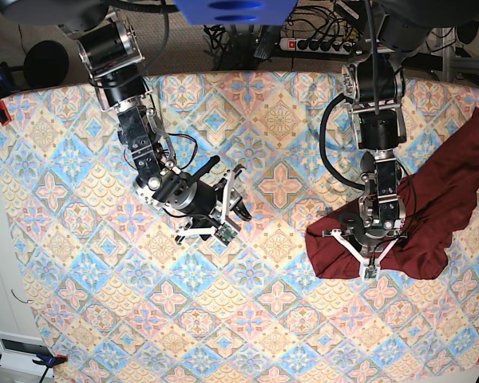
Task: Layout the t-shirt on the table in an organized manner, then fold the t-shirt properly
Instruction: 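Grasp the shirt edge with the left gripper, then drag the grasped shirt toward the right gripper and spread it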
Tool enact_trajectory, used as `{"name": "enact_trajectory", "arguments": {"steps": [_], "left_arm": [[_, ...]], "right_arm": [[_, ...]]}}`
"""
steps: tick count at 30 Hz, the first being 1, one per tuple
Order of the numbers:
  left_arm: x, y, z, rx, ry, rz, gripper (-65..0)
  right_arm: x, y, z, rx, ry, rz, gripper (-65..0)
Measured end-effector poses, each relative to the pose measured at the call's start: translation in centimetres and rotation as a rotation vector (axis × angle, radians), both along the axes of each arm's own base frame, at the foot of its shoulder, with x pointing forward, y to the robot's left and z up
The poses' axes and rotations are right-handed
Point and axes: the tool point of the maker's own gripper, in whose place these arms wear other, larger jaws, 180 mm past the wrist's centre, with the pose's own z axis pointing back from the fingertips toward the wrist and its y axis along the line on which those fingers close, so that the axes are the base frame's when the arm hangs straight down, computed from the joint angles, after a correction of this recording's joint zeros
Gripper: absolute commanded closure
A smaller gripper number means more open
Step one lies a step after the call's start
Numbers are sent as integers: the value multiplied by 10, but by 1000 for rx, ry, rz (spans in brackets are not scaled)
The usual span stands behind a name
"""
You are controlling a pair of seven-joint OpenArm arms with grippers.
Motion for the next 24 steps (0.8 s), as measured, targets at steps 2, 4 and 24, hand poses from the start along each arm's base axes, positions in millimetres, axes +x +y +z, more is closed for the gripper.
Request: {"name": "enact_trajectory", "arguments": {"steps": [2, 4, 24], "left_arm": [[1, -6, 1, -5, -5, -13, 0], [3, -17, 11, -30, -38, -20, 0], [-68, -255, 178, -230, -281, -701, 0]], "right_arm": [[0, 0, 0, -1, 1, 0, -204], [0, 0, 0, 3, 2, 1, -204], [27, -195, 46, -115, -147, -395, -204]]}}
